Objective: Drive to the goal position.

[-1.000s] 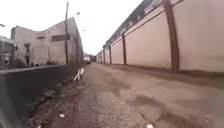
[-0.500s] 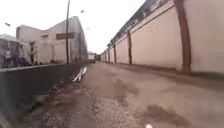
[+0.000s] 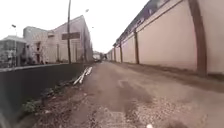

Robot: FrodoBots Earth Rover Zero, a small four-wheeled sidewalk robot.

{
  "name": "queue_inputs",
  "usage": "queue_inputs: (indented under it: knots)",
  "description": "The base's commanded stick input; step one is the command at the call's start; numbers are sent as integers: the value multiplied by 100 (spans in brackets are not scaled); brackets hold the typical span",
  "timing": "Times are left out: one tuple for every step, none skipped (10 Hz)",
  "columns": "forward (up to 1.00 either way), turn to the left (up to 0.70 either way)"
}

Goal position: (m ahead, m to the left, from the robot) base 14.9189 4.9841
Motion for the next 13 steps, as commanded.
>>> queue_inputs:
  knots:
    - [85, 11]
    - [85, 11]
    - [85, 11]
    - [85, 11]
    - [85, 11]
    - [85, 11]
    - [85, 11]
    - [85, 11]
    - [85, 11]
    - [85, 11]
    - [85, 2]
    - [85, -19]
    - [85, -23]
